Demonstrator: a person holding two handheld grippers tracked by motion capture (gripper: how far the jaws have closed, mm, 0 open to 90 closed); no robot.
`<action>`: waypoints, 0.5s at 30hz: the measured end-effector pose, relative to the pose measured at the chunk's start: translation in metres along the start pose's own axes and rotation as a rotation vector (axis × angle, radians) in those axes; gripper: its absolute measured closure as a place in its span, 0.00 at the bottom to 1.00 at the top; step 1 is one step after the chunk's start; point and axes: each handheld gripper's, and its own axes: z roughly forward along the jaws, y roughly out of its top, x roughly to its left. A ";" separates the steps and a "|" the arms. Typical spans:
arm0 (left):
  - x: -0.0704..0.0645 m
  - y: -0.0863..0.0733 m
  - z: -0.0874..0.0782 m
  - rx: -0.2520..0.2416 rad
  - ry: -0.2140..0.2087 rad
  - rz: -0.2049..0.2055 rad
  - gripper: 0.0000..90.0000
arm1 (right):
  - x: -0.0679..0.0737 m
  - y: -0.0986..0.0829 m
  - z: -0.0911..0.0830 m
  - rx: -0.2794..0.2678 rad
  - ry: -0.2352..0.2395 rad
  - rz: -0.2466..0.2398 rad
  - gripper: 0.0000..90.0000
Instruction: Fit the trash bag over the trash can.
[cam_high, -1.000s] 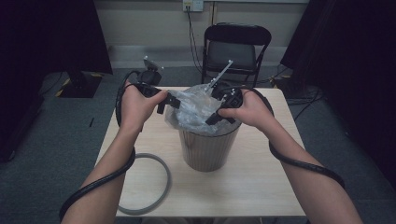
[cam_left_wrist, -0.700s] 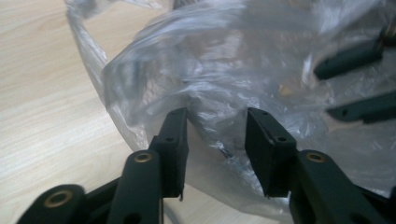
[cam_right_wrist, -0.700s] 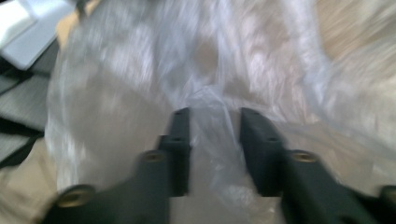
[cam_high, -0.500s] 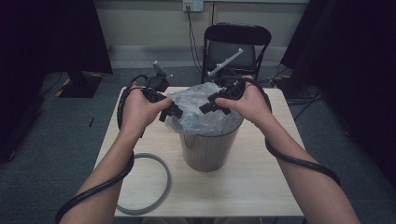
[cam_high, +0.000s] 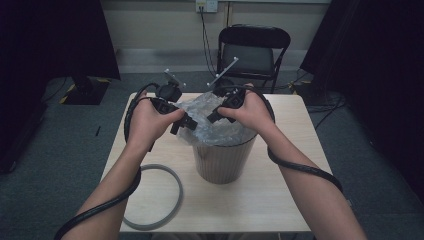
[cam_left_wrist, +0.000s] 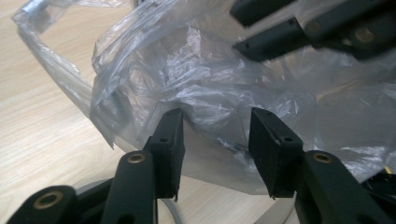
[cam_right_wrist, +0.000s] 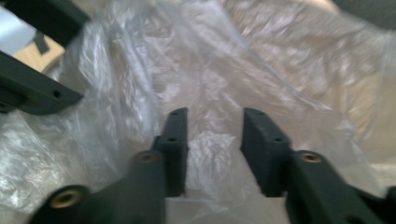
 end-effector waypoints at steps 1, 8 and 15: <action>0.001 0.000 -0.001 0.001 -0.004 0.001 0.61 | -0.001 -0.001 -0.001 0.004 0.008 0.001 0.85; 0.001 -0.001 -0.001 0.001 -0.012 -0.006 0.60 | -0.010 -0.013 -0.027 0.062 0.040 -0.008 1.00; -0.005 0.001 0.000 0.019 0.018 0.001 0.59 | -0.026 -0.039 -0.054 0.057 0.005 0.057 1.00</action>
